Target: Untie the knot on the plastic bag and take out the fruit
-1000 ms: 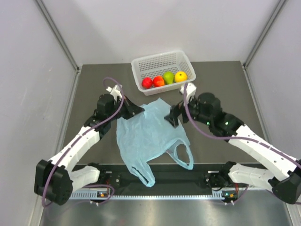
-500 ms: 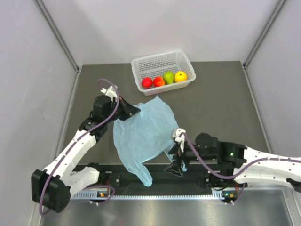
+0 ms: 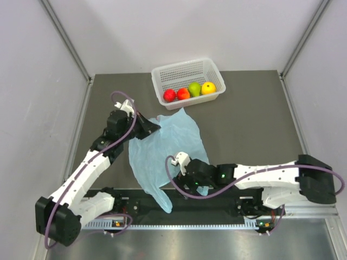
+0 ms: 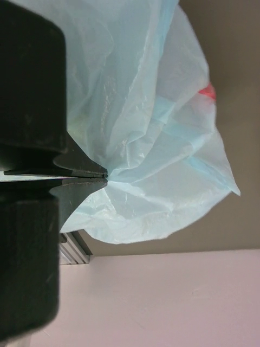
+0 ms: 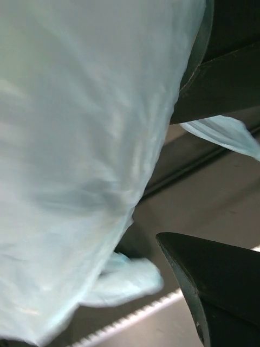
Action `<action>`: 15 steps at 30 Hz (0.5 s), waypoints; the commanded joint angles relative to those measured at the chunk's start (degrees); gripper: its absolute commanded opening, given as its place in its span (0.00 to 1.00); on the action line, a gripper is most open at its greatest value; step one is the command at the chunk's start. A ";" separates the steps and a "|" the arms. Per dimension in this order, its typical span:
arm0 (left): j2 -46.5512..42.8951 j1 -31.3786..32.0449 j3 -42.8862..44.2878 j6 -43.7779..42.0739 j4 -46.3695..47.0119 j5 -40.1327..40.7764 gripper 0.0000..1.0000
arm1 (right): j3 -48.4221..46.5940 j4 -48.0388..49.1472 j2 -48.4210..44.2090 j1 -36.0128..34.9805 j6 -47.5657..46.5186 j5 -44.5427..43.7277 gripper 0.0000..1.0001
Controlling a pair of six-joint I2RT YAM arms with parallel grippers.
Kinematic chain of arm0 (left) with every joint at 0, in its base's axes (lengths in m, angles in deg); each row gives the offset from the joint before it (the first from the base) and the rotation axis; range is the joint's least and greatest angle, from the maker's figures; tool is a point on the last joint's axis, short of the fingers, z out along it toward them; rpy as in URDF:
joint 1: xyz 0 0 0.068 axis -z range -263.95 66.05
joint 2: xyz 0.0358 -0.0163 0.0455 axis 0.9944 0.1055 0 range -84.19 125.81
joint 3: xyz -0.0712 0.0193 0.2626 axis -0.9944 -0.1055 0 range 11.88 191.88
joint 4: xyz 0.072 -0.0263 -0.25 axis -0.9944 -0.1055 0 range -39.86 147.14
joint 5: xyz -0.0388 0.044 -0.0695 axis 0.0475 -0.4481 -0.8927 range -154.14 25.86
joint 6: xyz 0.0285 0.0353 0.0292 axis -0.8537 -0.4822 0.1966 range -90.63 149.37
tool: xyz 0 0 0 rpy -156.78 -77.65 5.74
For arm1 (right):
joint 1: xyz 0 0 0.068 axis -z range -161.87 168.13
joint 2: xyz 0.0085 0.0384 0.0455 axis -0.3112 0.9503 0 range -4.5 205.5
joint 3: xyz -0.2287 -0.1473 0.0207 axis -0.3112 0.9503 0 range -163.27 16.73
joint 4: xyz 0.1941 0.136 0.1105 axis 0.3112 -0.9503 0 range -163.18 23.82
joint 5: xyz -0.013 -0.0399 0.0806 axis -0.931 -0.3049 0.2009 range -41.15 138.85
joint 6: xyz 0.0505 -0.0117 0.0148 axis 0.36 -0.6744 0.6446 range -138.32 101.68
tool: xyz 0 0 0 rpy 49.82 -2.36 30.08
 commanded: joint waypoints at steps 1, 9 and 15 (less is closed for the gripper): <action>1.50 0.23 -2.53 0.07 2.87 -0.32 0.00 | -4.84 10.25 5.38 -0.85 2.29 -10.94 0.80; 3.78 0.15 -6.49 -2.12 4.02 0.99 0.00 | -8.88 18.18 15.93 -0.51 4.49 -28.53 0.98; 7.55 0.15 -9.48 -3.53 6.48 1.35 0.00 | -15.30 14.14 24.11 0.99 5.10 -35.14 1.00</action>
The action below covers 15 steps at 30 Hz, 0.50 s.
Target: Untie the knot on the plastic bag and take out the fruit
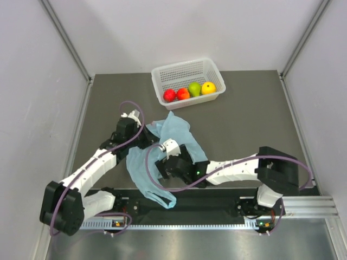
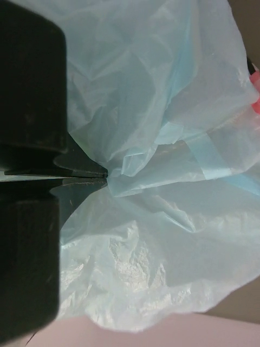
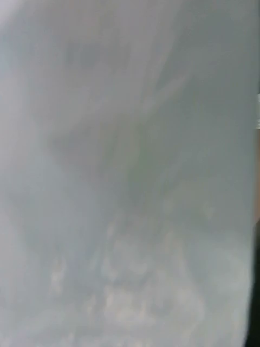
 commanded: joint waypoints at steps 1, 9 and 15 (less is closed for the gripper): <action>2.60 0.15 -1.79 -1.84 4.91 0.19 0.00 | -4.29 1.61 3.37 1.08 1.23 -6.12 1.00; 5.42 0.15 -3.73 -1.67 7.46 -0.87 0.00 | -5.34 3.28 8.04 4.68 1.32 -4.27 0.97; 5.86 0.15 -3.99 -1.67 7.72 -0.69 0.00 | -1.48 5.57 2.60 4.77 -0.78 0.03 0.54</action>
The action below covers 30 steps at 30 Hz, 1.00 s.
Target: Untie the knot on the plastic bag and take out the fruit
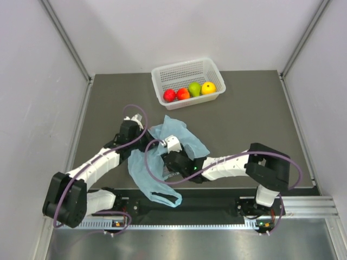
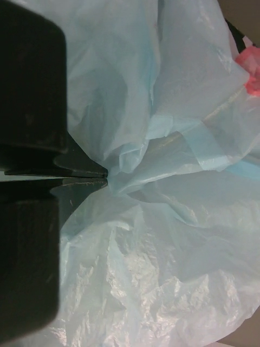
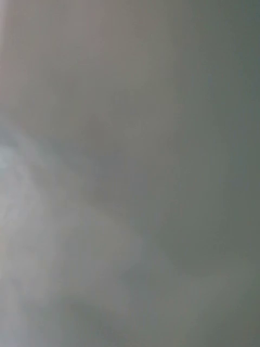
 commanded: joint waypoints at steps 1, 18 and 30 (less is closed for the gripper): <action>0.35 0.15 -0.28 -0.56 3.59 -0.54 0.00 | 1.86 3.12 -6.39 0.31 -0.85 4.93 0.45; 4.74 -0.03 0.08 0.67 7.98 0.52 0.00 | 2.93 -23.95 -42.52 1.72 -15.17 53.20 0.00; 5.01 -0.03 1.39 -1.26 8.51 -3.87 0.00 | -26.67 -18.94 -21.99 29.92 -20.98 44.53 0.00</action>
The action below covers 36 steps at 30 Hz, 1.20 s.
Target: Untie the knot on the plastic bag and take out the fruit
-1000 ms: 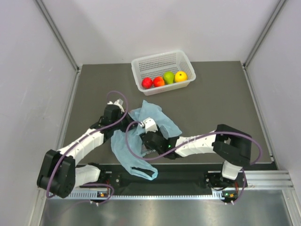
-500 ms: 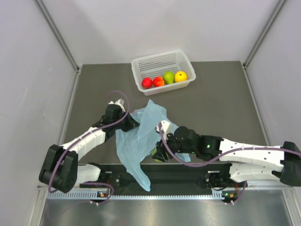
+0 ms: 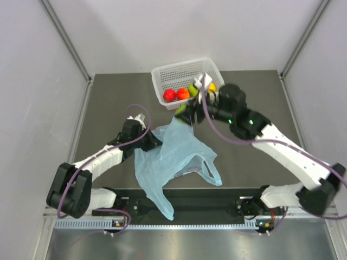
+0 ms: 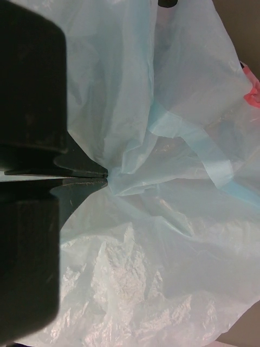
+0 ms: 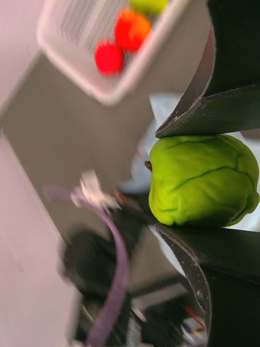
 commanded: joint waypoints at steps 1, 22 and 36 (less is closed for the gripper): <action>-0.41 -0.01 1.81 -1.30 3.40 -2.47 0.00 | -12.44 3.26 15.60 7.47 -0.46 -13.04 0.00; -8.41 0.08 6.38 -7.45 -2.49 -5.38 0.25 | -56.88 3.27 66.82 22.26 3.59 -18.73 0.57; -10.25 0.08 7.79 -8.51 -3.63 -4.50 0.83 | -46.73 6.69 50.60 22.44 1.48 -18.11 1.00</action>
